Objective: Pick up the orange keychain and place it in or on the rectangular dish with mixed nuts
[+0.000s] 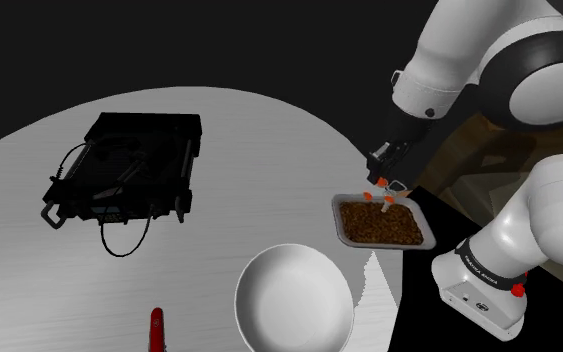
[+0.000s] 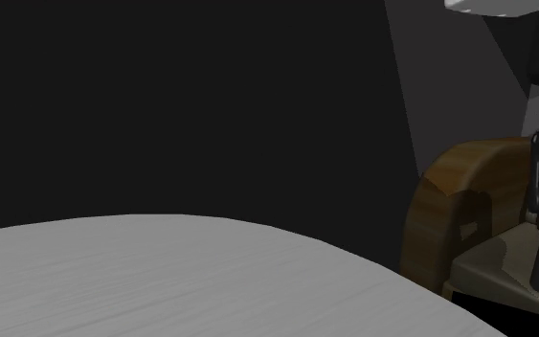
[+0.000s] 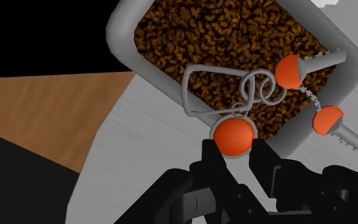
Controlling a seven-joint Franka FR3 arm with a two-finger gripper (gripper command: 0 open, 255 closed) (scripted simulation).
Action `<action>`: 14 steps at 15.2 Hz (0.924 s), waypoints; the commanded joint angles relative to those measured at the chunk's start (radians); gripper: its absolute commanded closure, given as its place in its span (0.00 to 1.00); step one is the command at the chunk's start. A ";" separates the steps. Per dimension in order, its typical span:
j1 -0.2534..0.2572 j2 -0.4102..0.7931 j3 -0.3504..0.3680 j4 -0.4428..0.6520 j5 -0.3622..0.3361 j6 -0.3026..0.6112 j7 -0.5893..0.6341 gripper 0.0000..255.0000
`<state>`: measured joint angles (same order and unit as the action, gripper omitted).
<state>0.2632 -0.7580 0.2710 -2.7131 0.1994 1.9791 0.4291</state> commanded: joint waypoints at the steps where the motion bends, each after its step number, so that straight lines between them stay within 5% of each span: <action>1: 0.001 0.007 0.004 -0.024 0.004 0.031 -0.002 1.00; 9: 0.006 0.057 0.025 -0.101 0.022 0.157 -0.003 1.00; 14: 0.006 0.057 0.025 -0.101 0.022 0.157 -0.003 1.00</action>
<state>0.2695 -0.7013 0.2964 -2.8134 0.2216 2.1356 0.4257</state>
